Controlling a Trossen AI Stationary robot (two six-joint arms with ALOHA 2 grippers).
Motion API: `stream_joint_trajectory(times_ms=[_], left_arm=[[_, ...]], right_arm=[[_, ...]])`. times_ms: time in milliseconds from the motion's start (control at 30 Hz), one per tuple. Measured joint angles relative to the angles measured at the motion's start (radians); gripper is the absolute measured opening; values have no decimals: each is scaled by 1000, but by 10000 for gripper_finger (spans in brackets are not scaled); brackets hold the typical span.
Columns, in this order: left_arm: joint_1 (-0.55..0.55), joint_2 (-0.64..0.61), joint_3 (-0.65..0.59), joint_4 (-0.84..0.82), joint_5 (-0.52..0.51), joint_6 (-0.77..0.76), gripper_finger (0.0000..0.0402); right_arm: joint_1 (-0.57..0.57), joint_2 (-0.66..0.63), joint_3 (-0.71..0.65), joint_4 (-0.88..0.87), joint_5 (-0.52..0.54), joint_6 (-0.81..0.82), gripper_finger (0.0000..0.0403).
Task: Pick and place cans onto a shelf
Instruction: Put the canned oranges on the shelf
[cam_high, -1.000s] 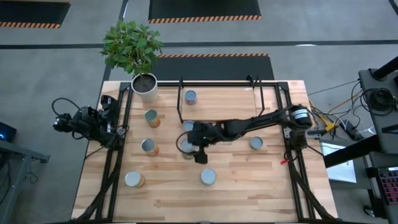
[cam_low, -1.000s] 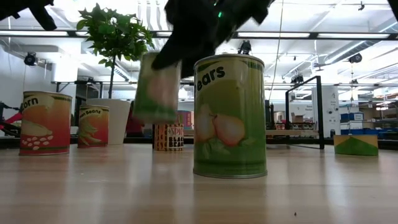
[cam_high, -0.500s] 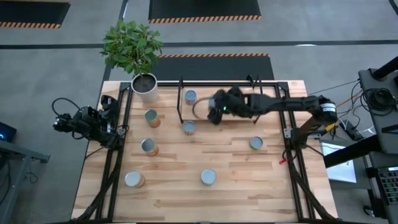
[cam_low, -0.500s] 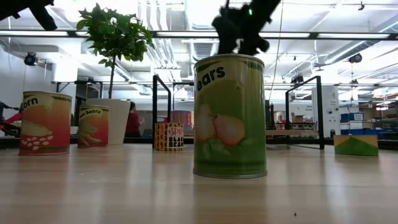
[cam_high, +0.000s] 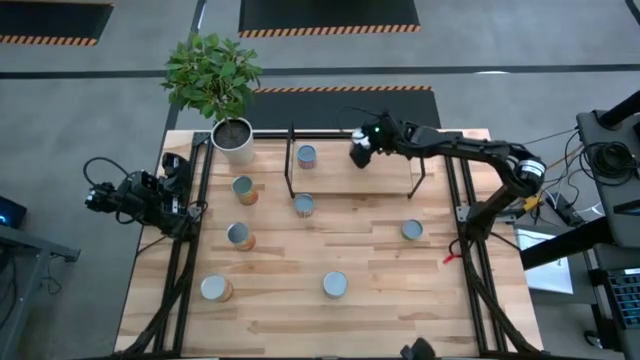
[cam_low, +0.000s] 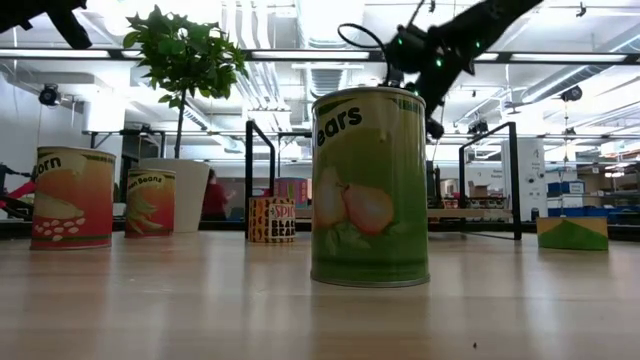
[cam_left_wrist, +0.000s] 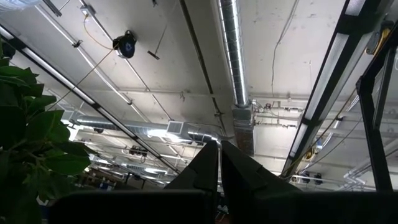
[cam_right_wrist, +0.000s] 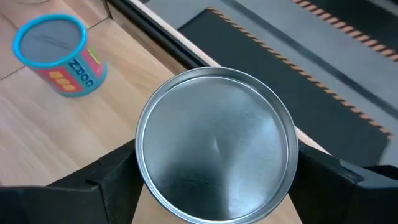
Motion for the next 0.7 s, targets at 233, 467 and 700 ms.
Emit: stream_joint_trajectory(times_ms=[233, 467, 700], left_arm=[[0, 0, 0, 0, 0, 0, 0], [0, 0, 0, 0, 0, 9, 0], [0, 0, 0, 0, -1, 11, 0]], right_arm=[[-55, 0, -55, 61, -88, -92, 316], [-55, 3, -54, 62, -81, -117, 315], [-55, 18, -55, 62, -80, -120, 332]])
